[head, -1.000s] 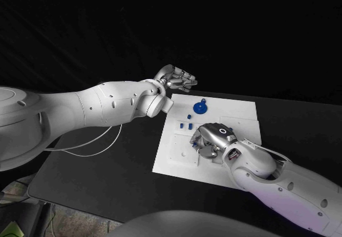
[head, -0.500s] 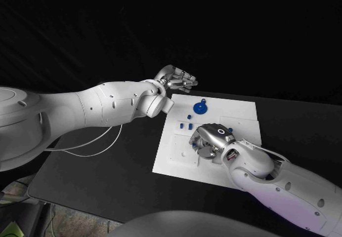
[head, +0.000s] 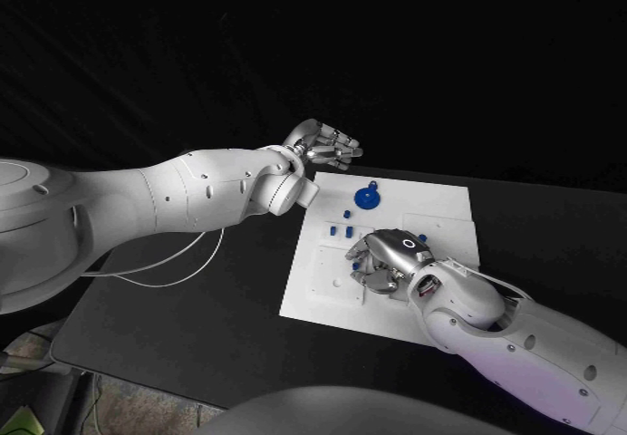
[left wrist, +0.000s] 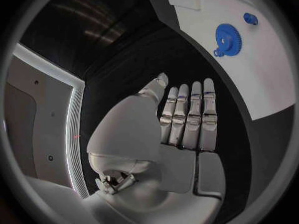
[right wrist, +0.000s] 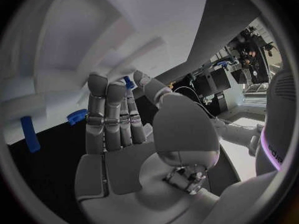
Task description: Assemble the parts on the task board
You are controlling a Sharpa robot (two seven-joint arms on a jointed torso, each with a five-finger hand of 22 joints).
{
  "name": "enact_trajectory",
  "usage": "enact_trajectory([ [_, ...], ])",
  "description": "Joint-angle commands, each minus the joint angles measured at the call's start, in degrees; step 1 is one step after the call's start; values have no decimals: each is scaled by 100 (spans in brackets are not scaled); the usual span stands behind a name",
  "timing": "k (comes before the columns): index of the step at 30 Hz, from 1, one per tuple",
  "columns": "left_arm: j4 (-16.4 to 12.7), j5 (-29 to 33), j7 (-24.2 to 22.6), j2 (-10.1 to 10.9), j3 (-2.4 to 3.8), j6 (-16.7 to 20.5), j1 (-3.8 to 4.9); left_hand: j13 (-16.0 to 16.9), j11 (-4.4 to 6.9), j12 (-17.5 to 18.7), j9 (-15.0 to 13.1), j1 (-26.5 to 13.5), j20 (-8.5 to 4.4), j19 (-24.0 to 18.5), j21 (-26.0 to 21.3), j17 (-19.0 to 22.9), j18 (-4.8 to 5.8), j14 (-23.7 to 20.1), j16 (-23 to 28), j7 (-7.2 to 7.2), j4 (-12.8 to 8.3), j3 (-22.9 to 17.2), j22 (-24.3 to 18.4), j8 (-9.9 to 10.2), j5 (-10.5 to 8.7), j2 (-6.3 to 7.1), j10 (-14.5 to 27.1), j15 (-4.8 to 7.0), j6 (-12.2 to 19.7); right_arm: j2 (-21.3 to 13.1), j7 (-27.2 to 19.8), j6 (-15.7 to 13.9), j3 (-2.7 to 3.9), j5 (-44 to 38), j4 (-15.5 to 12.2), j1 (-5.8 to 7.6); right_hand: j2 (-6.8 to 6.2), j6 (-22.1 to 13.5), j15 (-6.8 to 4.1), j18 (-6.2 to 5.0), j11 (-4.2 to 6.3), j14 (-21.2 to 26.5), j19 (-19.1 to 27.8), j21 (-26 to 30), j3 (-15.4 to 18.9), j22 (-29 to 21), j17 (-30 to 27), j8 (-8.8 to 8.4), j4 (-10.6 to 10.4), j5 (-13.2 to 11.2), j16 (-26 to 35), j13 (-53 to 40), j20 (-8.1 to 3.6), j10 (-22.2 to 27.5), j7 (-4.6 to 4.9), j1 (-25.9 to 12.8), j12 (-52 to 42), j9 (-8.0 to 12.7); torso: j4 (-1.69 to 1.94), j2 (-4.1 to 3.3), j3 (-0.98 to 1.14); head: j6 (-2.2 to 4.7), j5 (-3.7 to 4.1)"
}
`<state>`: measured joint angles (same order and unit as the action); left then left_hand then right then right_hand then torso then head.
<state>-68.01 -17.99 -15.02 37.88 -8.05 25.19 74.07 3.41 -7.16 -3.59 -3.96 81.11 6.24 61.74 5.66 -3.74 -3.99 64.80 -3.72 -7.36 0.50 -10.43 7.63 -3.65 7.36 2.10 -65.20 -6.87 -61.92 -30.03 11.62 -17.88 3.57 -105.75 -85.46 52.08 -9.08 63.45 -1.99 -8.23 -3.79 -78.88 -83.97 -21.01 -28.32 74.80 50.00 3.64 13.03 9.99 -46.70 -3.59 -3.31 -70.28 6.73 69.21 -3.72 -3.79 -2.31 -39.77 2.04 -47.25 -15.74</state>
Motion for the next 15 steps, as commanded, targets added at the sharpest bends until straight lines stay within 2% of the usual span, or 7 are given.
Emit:
enact_trajectory([
  [1, -8, 31, -22, -5, 6, -76, 4, -5, 2, 18, -4, -38, 0, -47, 13, -3, -85, -19, 21, 1, 16, -22, 8, -1, -18, 15, 24, -32, 11, -22, -4, -227, -3, 140, -10, -7, -91, -55, 69, -152, -47, 2, -212, 185, 144, -79, -47, -4, 3, -17, -25, 3, 65, 197, -31, 38, 16, -4, -3, 0, 3, 8, 5],
  [3, -7, 31, -18, -3, 6, -86, 4, -5, 2, 18, -4, -38, 0, -47, 13, -3, -85, -19, 21, 1, 16, -22, 8, -1, -18, 15, 24, -32, 11, -46, 22, -346, -3, 150, -30, -7, -101, -113, 71, -196, -41, 15, -217, 290, 291, -148, -109, -4, 9, 181, -36, 0, 87, 221, -93, 58, 10, -3, -3, 0, 6, 1, 17],
  [4, -6, 31, -17, -2, 6, -91, 4, -5, 2, 18, -4, -38, 0, -47, 13, -3, -85, -19, 21, 1, 16, -22, 8, -1, -18, 15, 24, -32, 11, -60, 38, -403, -4, 154, -44, -7, -171, -138, 76, -206, -52, 30, -209, 356, 355, -170, -122, -3, 10, 557, -31, -1, 86, 251, -72, 4, 9, -2, -3, 0, 6, 1, 17],
  [5, -6, 31, -15, -1, 6, -94, 4, -5, 1, 18, -5, -44, 1, -46, 11, -4, -84, -17, 20, 3, 27, -11, 5, -1, -31, 14, 26, -32, 12, -76, 54, -457, -4, 158, -60, -7, -176, -179, 89, -218, -67, 41, -201, 428, 469, -205, -154, -2, 23, 632, -29, -2, 99, 338, -103, 14, -4, -3, -2, 1, 4, 1, 24],
  [8, -1, 31, -11, 3, 6, -103, 4, -5, 3, 18, -4, -42, 1, -46, 11, -4, -84, -16, 21, 2, 26, -8, 4, 0, -44, 16, 25, -32, 13, -125, 88, -545, -3, 165, -116, -7, -117, -200, 112, -244, -92, 56, -208, 495, 876, -262, -239, -3, 11, 662, -50, -2, 127, 437, -131, 83, -37, -5, -3, 2, 5, 0, 28],
  [11, 14, 32, -10, 3, 6, -105, 4, -5, 3, 18, -4, -42, 1, -46, 11, -4, -84, -16, 21, 2, 26, -8, 4, 0, -44, 16, 25, -32, 13, -189, 111, -616, -2, 166, -184, -7, -56, -167, 105, -232, -75, 69, -211, 505, 1021, -300, -340, -1, 64, 637, -86, -3, 119, 394, -135, 102, -41, -5, -9, 1, 7, 14, 48],
  [15, 33, 34, -11, 2, 6, -106, 4, -5, 3, 18, -4, -42, 1, -46, 11, -4, -84, -16, 21, 2, 26, -8, 4, 0, -44, 16, 25, -32, 13, -294, 126, -669, 26, 199, -291, -6, -53, -159, 103, -234, -73, 71, -213, 502, 1015, -303, -346, -2, 65, 611, -94, -3, 118, 390, -135, 97, -42, -5, -12, 5, 6, 47, 76],
])
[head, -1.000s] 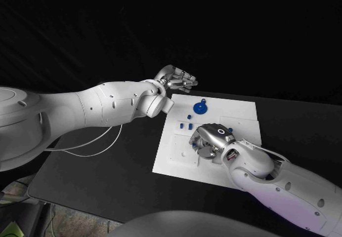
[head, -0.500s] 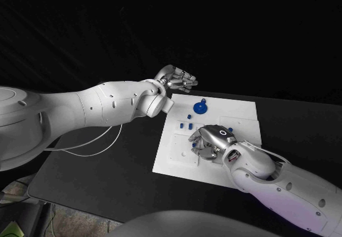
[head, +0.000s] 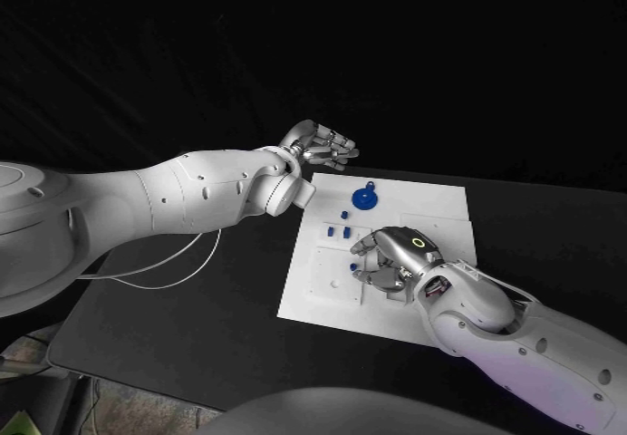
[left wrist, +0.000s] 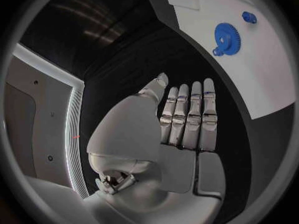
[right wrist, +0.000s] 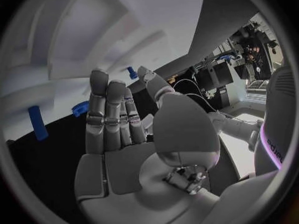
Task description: Assemble the parts on the task board
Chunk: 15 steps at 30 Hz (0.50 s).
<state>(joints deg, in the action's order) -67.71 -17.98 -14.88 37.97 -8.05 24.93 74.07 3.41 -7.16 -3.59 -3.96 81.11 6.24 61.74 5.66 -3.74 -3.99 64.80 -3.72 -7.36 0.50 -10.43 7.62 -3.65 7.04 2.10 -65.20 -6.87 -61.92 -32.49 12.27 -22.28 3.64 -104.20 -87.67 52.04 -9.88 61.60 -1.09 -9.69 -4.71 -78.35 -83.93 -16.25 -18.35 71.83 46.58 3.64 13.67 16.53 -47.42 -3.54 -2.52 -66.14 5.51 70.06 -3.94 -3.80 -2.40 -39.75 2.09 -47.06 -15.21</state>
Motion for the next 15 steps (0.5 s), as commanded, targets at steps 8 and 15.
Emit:
enact_trajectory([
  [8, 30, 43, -37, -2, 6, -99, 4, -5, 3, 18, -5, -41, 1, -46, 11, -4, -85, -16, 21, 2, 26, -7, 5, 0, -13, 15, 24, -32, 13, -377, -85, 47, 398, 472, -418, 11, 143, 88, -68, -36, 145, -37, -254, -212, -107, 23, -16, -1, -58, -76, -75, -12, -13, -484, 49, -56, -114, -5, 1, 8, 0, 142, 168],
  [15, 45, 72, -117, 19, 5, -100, 3, -6, 18, 17, -5, -4, -16, -18, 27, -6, -92, 30, 18, 4, 9, -17, 10, -2, 5, -8, -13, -14, 1, -767, -217, 536, 902, 759, -643, 48, 153, 248, -155, 175, 259, -97, -254, -581, -157, 75, -19, -2, -50, 24, -70, -20, -133, -985, 44, -106, 24, -10, 0, 11, -4, 281, 357],
])
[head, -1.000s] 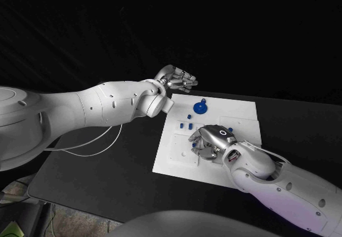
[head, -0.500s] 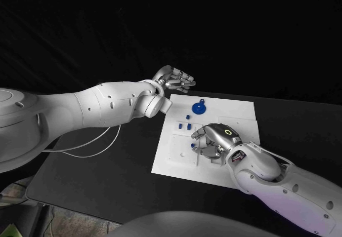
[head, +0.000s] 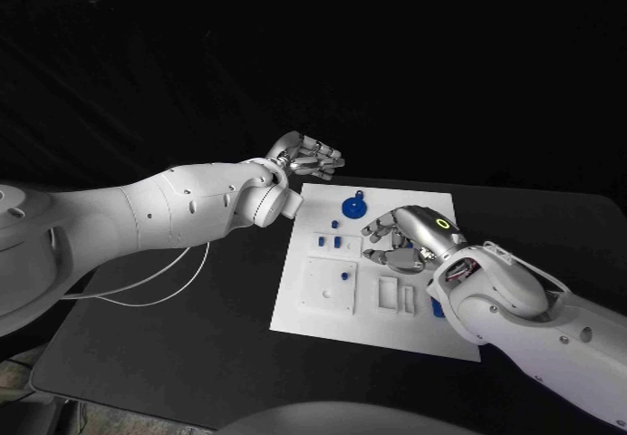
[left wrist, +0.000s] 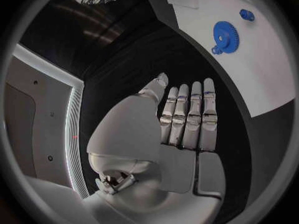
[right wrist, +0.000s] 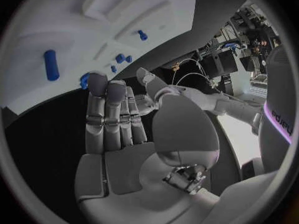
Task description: Assemble the parts on the task board
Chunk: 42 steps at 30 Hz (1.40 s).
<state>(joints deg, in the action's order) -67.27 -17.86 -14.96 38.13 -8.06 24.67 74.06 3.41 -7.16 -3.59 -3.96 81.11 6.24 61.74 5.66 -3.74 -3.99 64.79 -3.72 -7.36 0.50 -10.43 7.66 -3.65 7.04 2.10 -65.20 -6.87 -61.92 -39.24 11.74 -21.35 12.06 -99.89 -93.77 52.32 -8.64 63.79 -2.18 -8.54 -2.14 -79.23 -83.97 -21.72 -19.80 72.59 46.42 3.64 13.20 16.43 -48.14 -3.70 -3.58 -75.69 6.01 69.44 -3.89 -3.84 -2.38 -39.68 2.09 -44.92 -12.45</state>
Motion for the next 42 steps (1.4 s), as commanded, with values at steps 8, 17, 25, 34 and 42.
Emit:
enact_trajectory([
  [8, -8, 66, -198, 23, 5, -156, 3, -7, 40, 19, 0, 27, -45, 4, 59, -6, -92, 94, 19, -14, -18, -64, 28, 1, 140, -14, -84, 12, 43, -518, -342, 748, 396, 464, 196, 118, 79, 159, -51, 88, 6, -18, -247, -123, 97, -16, 14, -2, 14, 93, 4, -1, -43, -3, -39, -24, 21, -5, -3, -9, -8, 216, 267],
  [17, 2, 91, -244, 25, 4, -184, 2, -7, 41, 20, -3, -12, -56, -21, 102, -5, -76, 105, 20, -14, -28, -119, 74, 0, 113, 9, -84, 16, 41, -614, -220, 1008, 452, 142, 445, 131, 33, 73, -38, 75, -8, -17, -240, -126, 277, -52, 20, -4, -47, -115, 14, -4, -30, 114, -91, -27, 20, -4, 10, -13, 7, 235, 316],
  [25, 8, 96, -232, 21, 4, -215, 2, -7, 40, 20, -2, -6, -56, -27, 106, -4, -75, 101, 20, -16, -35, -125, 80, 1, 115, 9, -80, 15, 47, -513, -108, 1212, 448, -87, 592, 127, 27, -77, 0, 28, -53, 22, -216, -8, 621, -112, 15, -2, -161, -289, 28, -11, 9, 313, -137, 58, 10, -6, 12, -16, -2, 275, 347],
  [34, 20, 97, -225, 16, 3, -224, 1, -7, 37, 19, -3, -17, -54, -37, 115, -4, -75, 96, 20, -16, -32, -127, 91, -1, 105, 8, -75, 13, 45, -351, -83, 1309, 366, -223, 739, 120, 113, -125, 10, 9, -62, 31, -221, 55, 1063, -133, -4, 0, -301, -531, 16, -17, 25, 342, -154, 223, 2, -8, 16, -15, -6, 253, 353],
  [42, 29, 97, -199, 16, 3, -229, 1, -7, 39, 19, -5, -17, -54, -46, 124, -4, -76, 95, 20, -11, -36, -132, 105, -3, 91, 0, -77, 13, 41, -257, -75, 1367, 244, -275, 815, 116, 161, -41, -13, 43, -36, 33, -219, 48, 785, -124, -7, -2, -239, -651, 13, -10, 2, 249, -126, 197, 8, -6, 13, -14, -10, 214, 335],
])
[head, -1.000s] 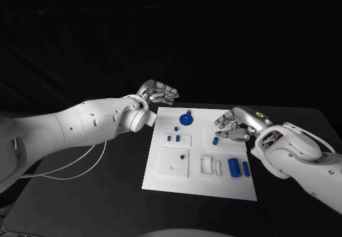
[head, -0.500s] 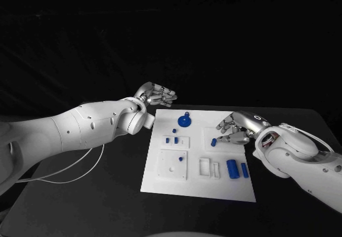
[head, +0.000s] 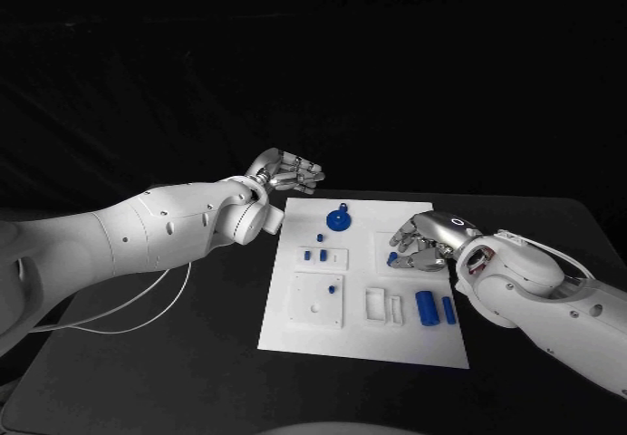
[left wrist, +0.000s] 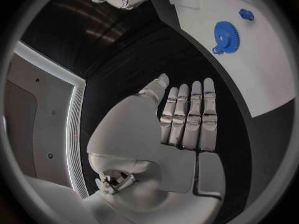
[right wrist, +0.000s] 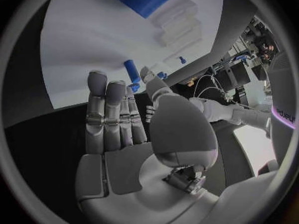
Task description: Assemble the parts on the task board
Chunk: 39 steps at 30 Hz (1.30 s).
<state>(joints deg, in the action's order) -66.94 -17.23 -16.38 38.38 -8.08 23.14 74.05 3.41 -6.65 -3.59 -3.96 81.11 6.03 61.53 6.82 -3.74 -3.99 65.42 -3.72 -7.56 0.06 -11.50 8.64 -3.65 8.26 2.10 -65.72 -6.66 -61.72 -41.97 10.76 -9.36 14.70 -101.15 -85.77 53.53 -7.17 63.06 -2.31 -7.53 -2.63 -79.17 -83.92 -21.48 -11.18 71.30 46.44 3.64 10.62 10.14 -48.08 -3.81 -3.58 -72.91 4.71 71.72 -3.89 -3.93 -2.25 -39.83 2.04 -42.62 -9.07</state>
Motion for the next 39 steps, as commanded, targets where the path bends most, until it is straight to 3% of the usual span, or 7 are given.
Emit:
enact_trajectory([
  [1, -4, 35, -54, -9, 5, -76, 2, -7, -12, 19, -5, -17, -33, -25, 8, -4, -76, 32, 20, 9, 8, -25, 7, -3, -30, 0, -26, -9, 21, 22, 26, 183, -36, -153, 20, -5, 11, 44, -2, -53, 18, 26, -225, 16, -119, 9, -8, -2, 29, -26, 6, 0, -1, -43, 5, -42, 7, 3, -1, 3, -6, -17, -1],
  [9, -3, 35, -39, -11, 5, -81, 2, -6, -13, 19, -5, -19, -33, -28, 11, -4, -76, 32, 20, 11, 8, -24, 11, -2, -42, -3, -26, -9, 17, 68, 30, 174, -108, -176, 30, -6, 50, 181, -40, -10, 75, 22, -234, -38, -586, 35, 1, -3, 103, -239, 2, 1, -39, -256, 23, -86, 8, 3, -2, 3, 3, -26, -5],
  [18, 4, 35, -16, -14, 5, -107, 2, -7, -13, 20, -6, -24, -32, -31, 14, -4, -76, 32, 20, 14, 9, -20, 16, -2, -54, -5, -26, -8, 13, 116, 50, -26, -131, -179, 25, -6, 20, 378, -101, 47, 156, -18, -254, -189, -1338, 48, 14, -2, -67, -543, 12, -52, -103, -517, 19, -248, -11, 3, -9, 2, 7, -39, -16],
  [28, 15, 35, 12, -24, 4, -142, 2, -6, -12, 19, -6, -30, -31, -36, 18, -4, -76, 32, 20, 16, 13, -13, 23, -3, -66, -10, -28, -9, 10, 172, 196, -127, -141, -223, 34, -5, -1, 455, -149, 92, 229, -52, -255, -278, -1482, 18, 29, -1, -261, -634, 40, -244, -150, -710, -7, -262, -56, 2, -5, 4, 7, -44, -18],
  [32, 18, 35, 22, -23, 4, -150, 2, -6, -12, 19, -6, -30, -31, -36, 18, -4, -76, 32, 20, 16, 13, -13, 23, -3, -66, -10, -28, -9, 10, 195, 300, -172, -150, -278, 36, -5, 40, 577, -187, 121, 268, -74, -262, -374, -1843, 27, 44, 2, -263, -706, 43, -420, -187, -765, -30, -209, -82, -2, -6, 4, 4, -45, -15],
  [34, 19, 35, 26, -23, 4, -153, 2, -6, -12, 19, -6, -30, -31, -36, 18, -4, -76, 32, 20, 16, 13, -13, 23, -3, -66, -10, -28, -9, 10, 207, 349, -206, -156, -310, 37, -5, -6, 614, -194, 134, 275, -79, -261, -427, -2139, 40, 56, 3, -221, -625, 45, -520, -199, -760, -25, -216, -90, -3, -1, 2, 1, -45, -7],
  [39, 21, 35, 34, -25, 4, -162, 2, -6, -13, 19, -5, -30, -30, -41, 20, -4, -76, 31, 20, 16, 16, -4, 29, -2, -78, -14, -27, -10, 13, 231, 434, -289, -169, -392, 38, -5, -74, 766, -214, 129, 273, -75, -252, -514, -2818, 86, 77, 8, -5, 18, 56, -796, -226, -799, -20, -241, -171, -29, 2, 4, 1, -46, -2],
])
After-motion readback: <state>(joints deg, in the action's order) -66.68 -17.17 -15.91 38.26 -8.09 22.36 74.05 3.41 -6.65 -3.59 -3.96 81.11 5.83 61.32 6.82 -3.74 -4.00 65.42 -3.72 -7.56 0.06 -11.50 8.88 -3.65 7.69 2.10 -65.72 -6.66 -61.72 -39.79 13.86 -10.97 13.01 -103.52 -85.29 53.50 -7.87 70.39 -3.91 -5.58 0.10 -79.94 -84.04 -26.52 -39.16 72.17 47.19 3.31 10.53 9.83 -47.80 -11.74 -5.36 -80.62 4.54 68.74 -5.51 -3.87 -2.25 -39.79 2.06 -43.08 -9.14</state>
